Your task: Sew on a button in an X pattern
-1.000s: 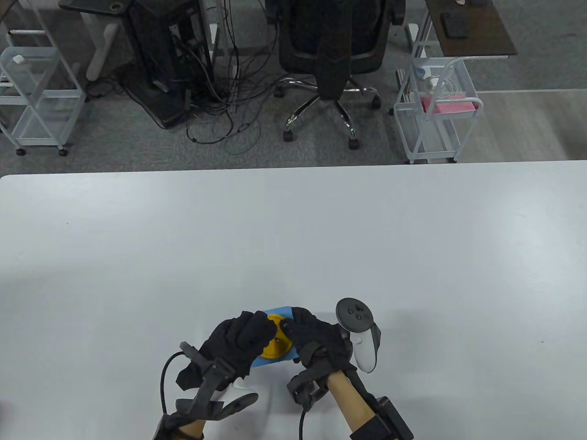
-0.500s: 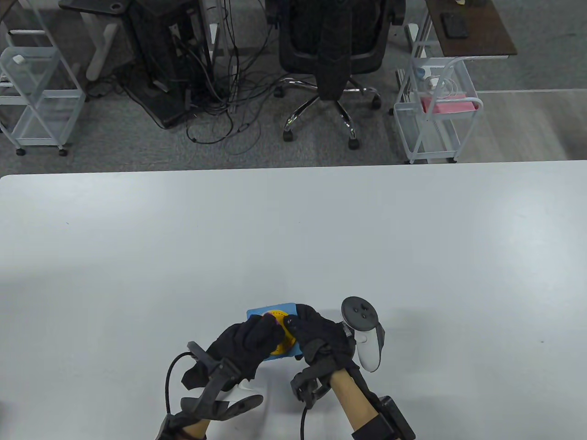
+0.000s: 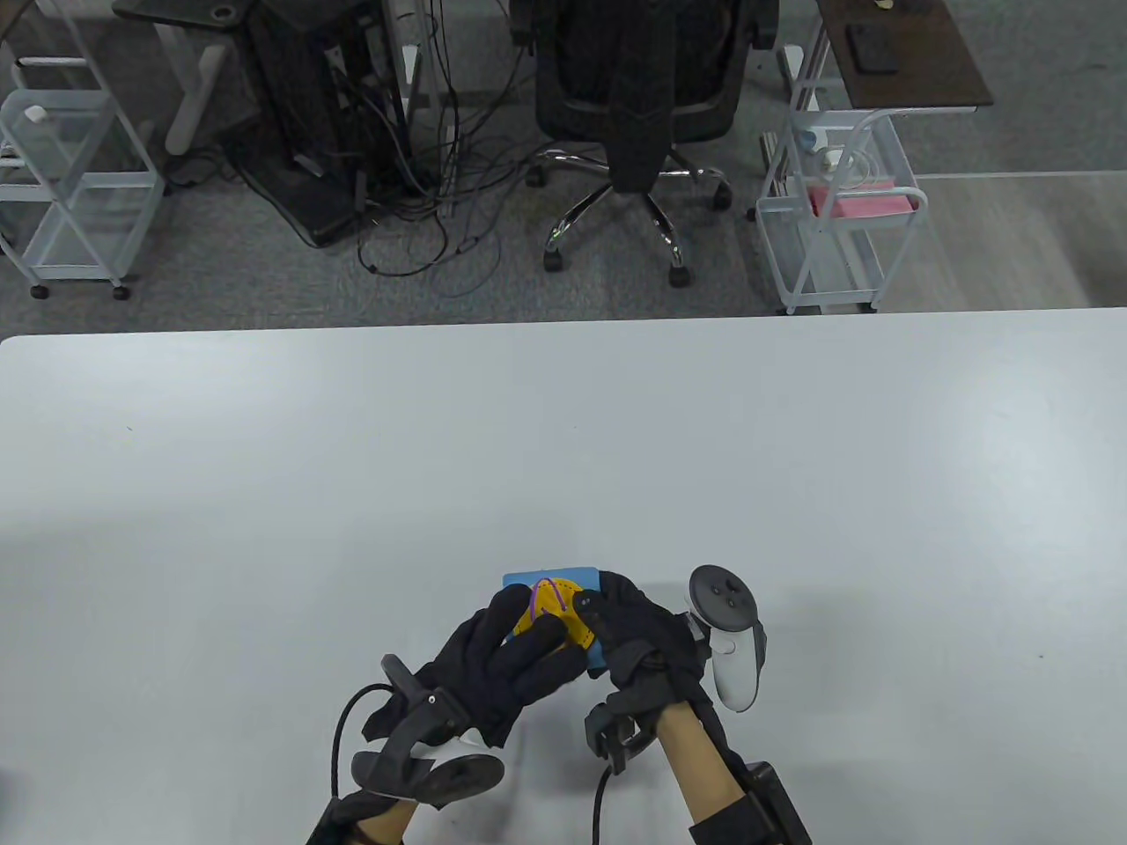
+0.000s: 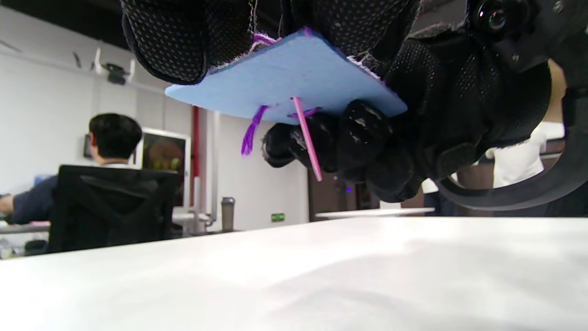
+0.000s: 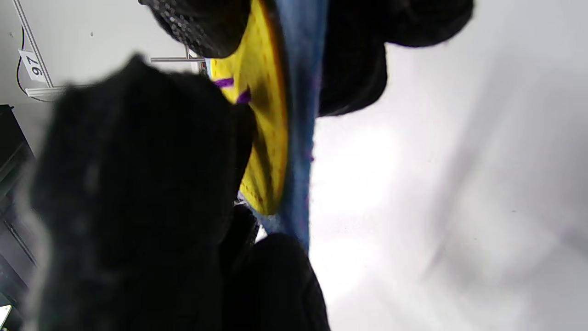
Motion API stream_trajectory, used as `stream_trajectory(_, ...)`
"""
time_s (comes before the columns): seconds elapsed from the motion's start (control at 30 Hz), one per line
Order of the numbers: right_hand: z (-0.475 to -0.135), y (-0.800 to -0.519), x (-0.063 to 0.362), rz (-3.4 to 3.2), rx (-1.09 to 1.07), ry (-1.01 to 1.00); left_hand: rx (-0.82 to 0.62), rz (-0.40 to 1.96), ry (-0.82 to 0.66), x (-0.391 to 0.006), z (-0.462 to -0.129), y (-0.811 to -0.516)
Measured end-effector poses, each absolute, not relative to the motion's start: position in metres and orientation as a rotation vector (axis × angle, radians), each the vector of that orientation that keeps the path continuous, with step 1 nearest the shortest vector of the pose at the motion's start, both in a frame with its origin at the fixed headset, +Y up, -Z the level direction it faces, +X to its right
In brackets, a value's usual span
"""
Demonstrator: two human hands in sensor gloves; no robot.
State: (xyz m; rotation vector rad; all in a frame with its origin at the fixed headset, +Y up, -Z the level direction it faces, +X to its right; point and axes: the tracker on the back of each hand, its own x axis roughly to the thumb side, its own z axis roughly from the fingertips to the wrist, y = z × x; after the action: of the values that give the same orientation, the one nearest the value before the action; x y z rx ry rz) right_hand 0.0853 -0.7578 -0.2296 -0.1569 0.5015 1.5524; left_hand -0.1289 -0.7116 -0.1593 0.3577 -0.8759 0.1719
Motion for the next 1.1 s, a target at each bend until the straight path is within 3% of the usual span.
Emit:
stream_trajectory(0.47,-0.231,-0.753,0.104,1.506,-0.188,0.442,0.240,0.605,-0.862,-0.146,-0.171,-0.706)
stream_trajectory(0.63,-0.229,-0.749,0.110,1.463,-0.175,0.436,0.336,0.912,-0.671,-0.165,-0.179,-0.711)
stream_trajectory(0.9,-0.227,-0.744,0.107,1.419,-0.111,0.412,-0.016,1.188,-0.537,-0.171,-0.202,-0.746)
stream_trajectory(1.1,-0.225,-0.743,0.103,1.412,-0.087,0.400,-0.178,1.131,-0.656,-0.153,-0.204,-0.752)
